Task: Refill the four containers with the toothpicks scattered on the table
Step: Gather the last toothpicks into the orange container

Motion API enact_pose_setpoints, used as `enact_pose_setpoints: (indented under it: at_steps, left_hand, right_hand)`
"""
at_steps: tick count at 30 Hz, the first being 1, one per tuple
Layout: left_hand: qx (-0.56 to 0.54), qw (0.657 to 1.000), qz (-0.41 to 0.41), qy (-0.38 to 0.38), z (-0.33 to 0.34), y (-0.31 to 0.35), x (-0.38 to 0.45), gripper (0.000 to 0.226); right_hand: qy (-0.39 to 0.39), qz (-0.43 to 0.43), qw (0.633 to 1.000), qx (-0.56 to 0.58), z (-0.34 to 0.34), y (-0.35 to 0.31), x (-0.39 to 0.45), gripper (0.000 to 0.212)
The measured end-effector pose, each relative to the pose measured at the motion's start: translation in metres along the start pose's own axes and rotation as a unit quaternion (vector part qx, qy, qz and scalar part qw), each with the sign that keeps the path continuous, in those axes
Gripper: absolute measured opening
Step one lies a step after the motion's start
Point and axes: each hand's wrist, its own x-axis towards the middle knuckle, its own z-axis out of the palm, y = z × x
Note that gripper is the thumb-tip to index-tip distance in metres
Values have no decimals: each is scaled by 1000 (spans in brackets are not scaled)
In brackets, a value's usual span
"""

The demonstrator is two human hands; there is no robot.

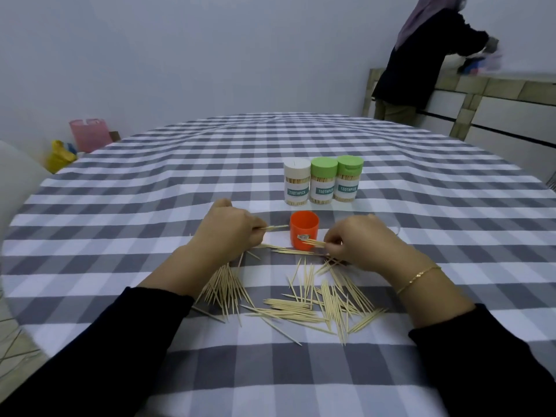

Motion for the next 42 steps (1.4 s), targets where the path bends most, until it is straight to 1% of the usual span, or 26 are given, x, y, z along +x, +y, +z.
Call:
enact_pose_setpoints:
  at_steps: [2,3,5,6,7,9,11,13,15,16,18,20,22,25,28,30,32,36,39,42]
  left_hand:
    - [-110,992,-65,14,-5,1,1,25]
    - [-173,979,-111,10,-10,2,3,24]
    - [-305,931,-200,15,-16,5,7,23]
    - [-361,905,-223,32,-17,6,8,22]
    - [-406,881,-239,50,-21,10,11,18]
    - [-479,833,-265,82,-24,17,17,10]
    - [-545,780,-286,110,-25,25,23,13]
    - [-599,728,-304,133,-23,32,29,16]
    - [-629,694,-317,148,-20,39,33,10]
    - [-635,685,-323,153,-18,43,34,13]
    - [-634,680,-333,155,-13,48,36,26]
    - [-630,686,-334,146,-9,52,37,31]
    - [-630,690,-331,131,-7,56,36,32]
    - [-642,685,-329,102,-2,61,33,28]
    - [-640,682,-348,72,5,62,32,28]
    - [-650,673,-349,52,5,63,31,27]
    - [-646,679,-347,40,4,64,30,27]
    - [-635,693,-340,33,1,63,29,32]
    - [-639,688,-343,25,0,62,29,35]
    - [-631,692,-351,22,-2,63,30,37]
  right_hand:
    - [-6,18,993,114,-5,4,-1,21]
    - [-2,21,987,160,-8,7,-2,19]
    - [22,26,972,235,-12,10,-2,17]
    - [41,27,959,278,-13,11,-1,17]
    - [65,30,941,330,-14,10,-1,16]
    - [124,49,890,436,-15,6,2,14]
    - [180,76,831,520,-15,1,6,15]
    - [212,91,777,586,-14,-4,11,10]
    - [233,96,741,623,-13,-7,15,13]
    - [242,96,730,632,-12,-9,17,14]
    - [252,91,717,643,-8,-12,20,12]
    - [244,87,716,649,-1,-15,23,11]
    - [227,93,718,652,8,-15,25,15]
    - [204,101,721,655,17,-15,26,22]
    - [188,94,728,653,20,-15,26,23]
    - [176,94,732,651,22,-14,26,24]
    - [167,98,742,642,23,-13,25,27]
    - [169,100,751,630,24,-11,27,28]
    - [177,98,755,624,24,-11,25,28]
    - [185,94,767,607,22,-11,22,29]
